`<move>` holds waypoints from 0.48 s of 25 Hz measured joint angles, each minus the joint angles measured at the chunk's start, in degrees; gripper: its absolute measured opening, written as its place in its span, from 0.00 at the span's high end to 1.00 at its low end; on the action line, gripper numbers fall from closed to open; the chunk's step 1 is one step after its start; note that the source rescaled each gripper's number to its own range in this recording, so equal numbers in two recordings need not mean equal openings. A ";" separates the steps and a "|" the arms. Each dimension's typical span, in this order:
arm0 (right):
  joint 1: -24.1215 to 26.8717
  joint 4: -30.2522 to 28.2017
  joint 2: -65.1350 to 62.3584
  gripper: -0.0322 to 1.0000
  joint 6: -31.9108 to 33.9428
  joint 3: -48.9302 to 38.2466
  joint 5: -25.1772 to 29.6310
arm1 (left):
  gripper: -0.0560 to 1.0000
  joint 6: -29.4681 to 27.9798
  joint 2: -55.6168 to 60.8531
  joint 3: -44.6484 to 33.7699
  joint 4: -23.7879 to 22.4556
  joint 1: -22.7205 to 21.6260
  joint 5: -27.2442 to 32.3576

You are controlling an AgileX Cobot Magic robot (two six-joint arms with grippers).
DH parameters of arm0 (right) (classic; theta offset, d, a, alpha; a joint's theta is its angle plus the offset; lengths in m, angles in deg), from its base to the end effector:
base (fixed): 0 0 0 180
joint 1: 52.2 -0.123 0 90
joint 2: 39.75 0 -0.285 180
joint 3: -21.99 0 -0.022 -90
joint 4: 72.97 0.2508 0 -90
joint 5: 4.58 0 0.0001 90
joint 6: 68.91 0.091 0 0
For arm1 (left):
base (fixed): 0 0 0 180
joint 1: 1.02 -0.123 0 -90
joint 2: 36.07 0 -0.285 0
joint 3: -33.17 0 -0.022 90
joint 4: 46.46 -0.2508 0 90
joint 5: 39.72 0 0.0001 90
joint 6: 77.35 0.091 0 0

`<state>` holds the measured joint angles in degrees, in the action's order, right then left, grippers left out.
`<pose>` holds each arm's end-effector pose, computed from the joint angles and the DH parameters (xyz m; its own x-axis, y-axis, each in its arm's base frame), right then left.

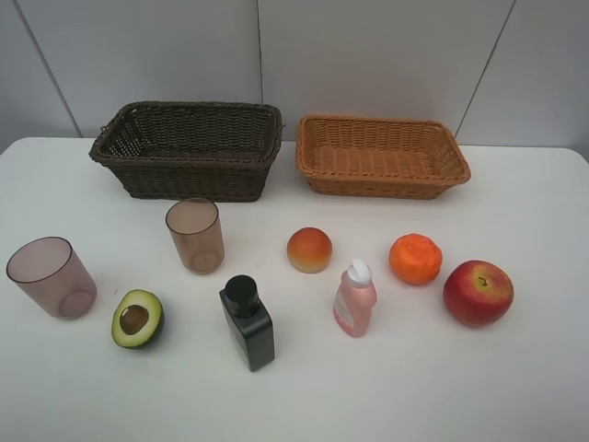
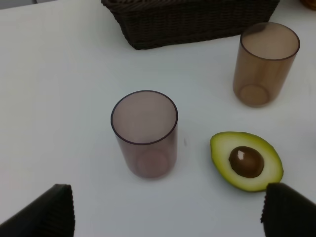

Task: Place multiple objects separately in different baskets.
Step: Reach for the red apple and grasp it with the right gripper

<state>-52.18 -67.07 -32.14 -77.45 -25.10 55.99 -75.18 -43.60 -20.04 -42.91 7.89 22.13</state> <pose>-0.0085 0.0082 0.2850 -0.4149 -0.0976 -0.9046 -0.1220 0.9912 -0.0510 0.0013 -0.0052 0.2532 -0.5297 0.0918 -0.8432 0.2047 0.9786 -0.0221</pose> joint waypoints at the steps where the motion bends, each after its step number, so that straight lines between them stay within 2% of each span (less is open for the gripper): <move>1: 0.00 0.00 0.00 0.08 0.00 0.00 0.00 | 0.00 0.00 0.00 0.00 0.00 0.00 0.00; 12: 0.00 0.00 0.00 0.08 0.00 0.00 0.00 | 0.00 0.00 0.00 0.00 0.00 0.00 0.00</move>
<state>-52.18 -67.07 -32.14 -77.45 -25.10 55.99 -75.18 -43.60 -20.04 -42.91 7.89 22.13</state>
